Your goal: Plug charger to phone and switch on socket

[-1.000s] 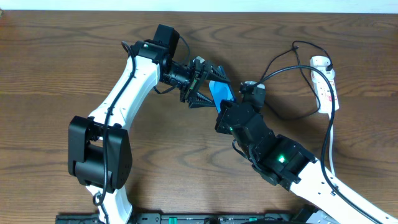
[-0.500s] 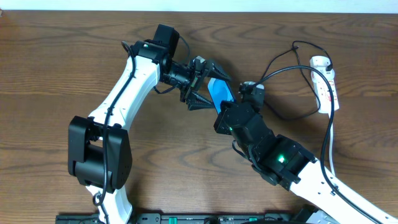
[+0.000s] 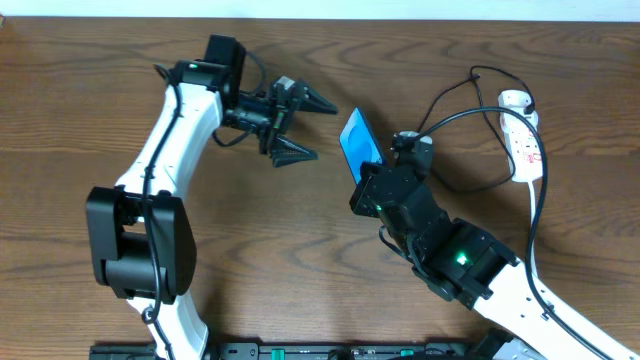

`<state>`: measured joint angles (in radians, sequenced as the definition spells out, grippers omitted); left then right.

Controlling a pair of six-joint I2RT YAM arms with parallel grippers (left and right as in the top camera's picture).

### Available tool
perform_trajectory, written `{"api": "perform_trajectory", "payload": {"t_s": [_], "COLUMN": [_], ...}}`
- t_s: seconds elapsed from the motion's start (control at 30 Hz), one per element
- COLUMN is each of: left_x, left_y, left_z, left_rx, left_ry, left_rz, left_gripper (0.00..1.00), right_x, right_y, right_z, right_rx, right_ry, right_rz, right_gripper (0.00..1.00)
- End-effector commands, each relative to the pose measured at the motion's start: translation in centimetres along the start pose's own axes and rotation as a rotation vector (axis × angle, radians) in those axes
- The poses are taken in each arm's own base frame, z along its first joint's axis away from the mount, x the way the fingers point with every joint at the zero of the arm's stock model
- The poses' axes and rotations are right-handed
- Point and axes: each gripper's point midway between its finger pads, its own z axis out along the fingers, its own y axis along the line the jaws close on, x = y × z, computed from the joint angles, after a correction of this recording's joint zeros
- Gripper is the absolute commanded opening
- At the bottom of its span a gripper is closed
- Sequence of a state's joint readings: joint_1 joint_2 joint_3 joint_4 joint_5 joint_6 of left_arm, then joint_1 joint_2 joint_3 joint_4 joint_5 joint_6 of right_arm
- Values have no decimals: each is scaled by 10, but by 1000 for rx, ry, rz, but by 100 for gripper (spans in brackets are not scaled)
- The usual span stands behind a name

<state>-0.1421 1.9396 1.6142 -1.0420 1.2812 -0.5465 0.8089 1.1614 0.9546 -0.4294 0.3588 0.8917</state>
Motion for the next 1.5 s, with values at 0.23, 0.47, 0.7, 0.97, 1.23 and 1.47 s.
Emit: {"api": "perform_trajectory", "payload": {"t_s": [0.23,0.47,0.7,0.97,1.23,1.47], "left_x": [38,96,178,220,113,65], "left_y": [93,72,38,86,105,106], "left_z": [-90,-124,-182,-195,-131,-111], "left_rx": [-516,-648,-681,-500,-114,8], "left_ry": [-146,-338,-850,-1226,-1094,-1004], "left_rz": [-50,122,411,304,225,97], "left_gripper": [98,98,98,98,98,98], "right_x": [-21,-32,-33,-27,4,6], "right_y": [7,21,34,60,57,15], "right_z": [-10,2,7,2,5,27], "right_rx": [-23,-69,-120,-252,-333,-358], "right_ry": [-68,-118,-115,-56,226,367], "right_rz": [29,62,73,81,269,414], "right_gripper": [1,1,1,1,1,1]}}
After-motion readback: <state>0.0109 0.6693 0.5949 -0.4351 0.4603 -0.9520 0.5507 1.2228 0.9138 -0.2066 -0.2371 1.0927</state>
